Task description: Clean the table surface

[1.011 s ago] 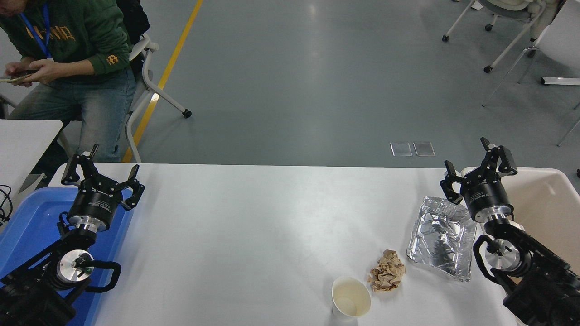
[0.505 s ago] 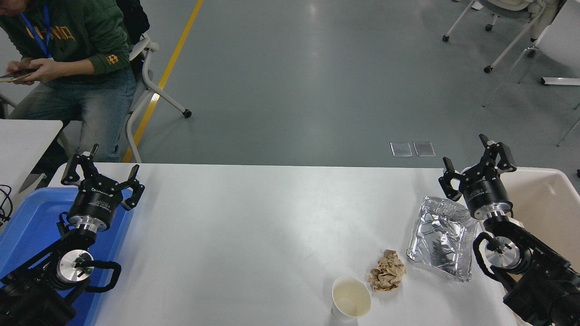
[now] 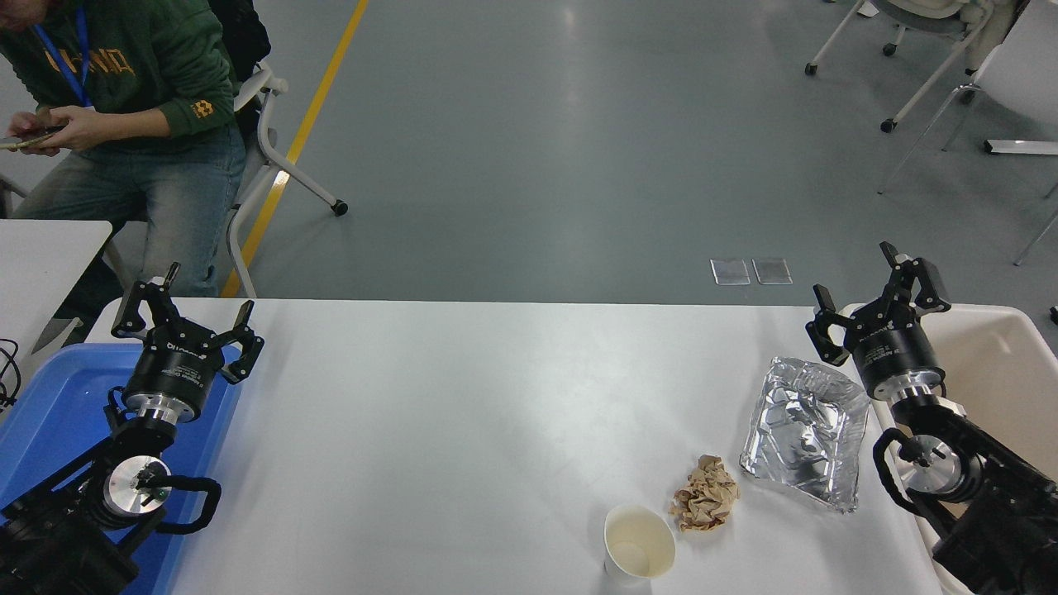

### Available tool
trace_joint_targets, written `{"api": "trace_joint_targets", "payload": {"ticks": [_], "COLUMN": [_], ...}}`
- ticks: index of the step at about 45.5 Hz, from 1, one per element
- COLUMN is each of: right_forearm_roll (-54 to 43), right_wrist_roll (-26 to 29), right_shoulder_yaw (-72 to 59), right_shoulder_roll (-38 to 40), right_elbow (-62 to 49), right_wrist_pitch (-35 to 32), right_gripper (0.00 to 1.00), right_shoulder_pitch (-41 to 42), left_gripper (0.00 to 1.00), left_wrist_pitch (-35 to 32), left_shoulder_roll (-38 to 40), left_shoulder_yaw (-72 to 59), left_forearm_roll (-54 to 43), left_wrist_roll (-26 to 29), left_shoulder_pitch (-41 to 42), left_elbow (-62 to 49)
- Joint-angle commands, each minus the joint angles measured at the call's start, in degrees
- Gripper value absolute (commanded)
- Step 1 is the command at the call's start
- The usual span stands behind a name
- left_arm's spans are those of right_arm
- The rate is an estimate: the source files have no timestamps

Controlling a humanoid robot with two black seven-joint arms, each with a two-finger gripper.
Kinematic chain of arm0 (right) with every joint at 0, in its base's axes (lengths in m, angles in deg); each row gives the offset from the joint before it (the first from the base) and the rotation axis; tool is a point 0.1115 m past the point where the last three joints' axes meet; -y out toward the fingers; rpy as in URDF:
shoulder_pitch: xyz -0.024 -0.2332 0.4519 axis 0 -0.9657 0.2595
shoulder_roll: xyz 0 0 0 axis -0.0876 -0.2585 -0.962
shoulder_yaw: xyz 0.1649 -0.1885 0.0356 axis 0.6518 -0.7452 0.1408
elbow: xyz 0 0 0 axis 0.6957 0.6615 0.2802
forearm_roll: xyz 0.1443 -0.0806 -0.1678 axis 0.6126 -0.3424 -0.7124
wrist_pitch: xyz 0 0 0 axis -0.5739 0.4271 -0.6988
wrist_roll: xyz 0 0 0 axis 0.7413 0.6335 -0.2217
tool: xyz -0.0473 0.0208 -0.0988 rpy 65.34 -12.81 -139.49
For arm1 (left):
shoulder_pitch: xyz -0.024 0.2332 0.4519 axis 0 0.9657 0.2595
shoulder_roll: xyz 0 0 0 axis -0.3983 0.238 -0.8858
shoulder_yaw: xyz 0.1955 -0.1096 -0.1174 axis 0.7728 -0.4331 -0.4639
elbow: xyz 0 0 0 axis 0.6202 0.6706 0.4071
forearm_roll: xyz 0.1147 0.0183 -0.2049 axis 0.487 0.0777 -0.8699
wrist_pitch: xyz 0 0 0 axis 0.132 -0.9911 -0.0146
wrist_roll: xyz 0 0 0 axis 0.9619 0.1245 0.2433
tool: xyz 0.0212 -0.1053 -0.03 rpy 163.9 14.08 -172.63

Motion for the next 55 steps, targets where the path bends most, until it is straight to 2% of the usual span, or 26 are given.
{"api": "trace_joint_targets", "payload": {"ticks": [1,9,22,28,36,41,49,55], "right_forearm_roll": [0.16,-0.63,-8.62,-17.93,-24.18,-27.08,-27.53,-27.78], "right_wrist_roll": [6.57,13.25,14.40,17.20,26.52,27.49,28.02,34.42], "right_shoulder_yaw": [-5.69,-6.83,-12.98,-15.54,-15.97,-23.86,-42.68,-49.81], "right_shoulder_roll": [7.76,16.19,31.58,33.87,34.22,34.75,33.61,28.00], "right_elbow": [11.06,20.90,41.82,46.05,49.74,50.63,49.22,48.95], "right_wrist_pitch": [0.20,-0.06,1.43,3.01,2.75,3.10,3.80,3.89], "right_gripper": [0.99,0.99,0.99,0.99,0.99,0.99,0.99,0.99], "right_shoulder_pitch": [-0.89,-3.17,-3.53,-3.27,-1.43,6.21,27.03,37.77], "left_gripper": [0.99,0.99,0.99,0.99,0.99,0.99,0.99,0.99], "left_wrist_pitch": [0.00,0.00,0.00,0.00,0.00,0.00,0.00,0.00], "left_shoulder_roll": [0.00,0.00,0.00,0.00,0.00,0.00,0.00,0.00], "left_shoulder_yaw": [0.00,0.00,0.00,0.00,0.00,0.00,0.00,0.00], "left_forearm_roll": [-0.01,-0.01,-0.01,-0.01,-0.01,-0.01,-0.01,-0.01], "left_wrist_roll": [0.00,0.00,0.00,0.00,0.00,0.00,0.00,0.00], "left_shoulder_pitch": [0.00,0.00,0.00,0.00,0.00,0.00,0.00,0.00], "left_elbow": [0.00,0.00,0.00,0.00,0.00,0.00,0.00,0.00]}}
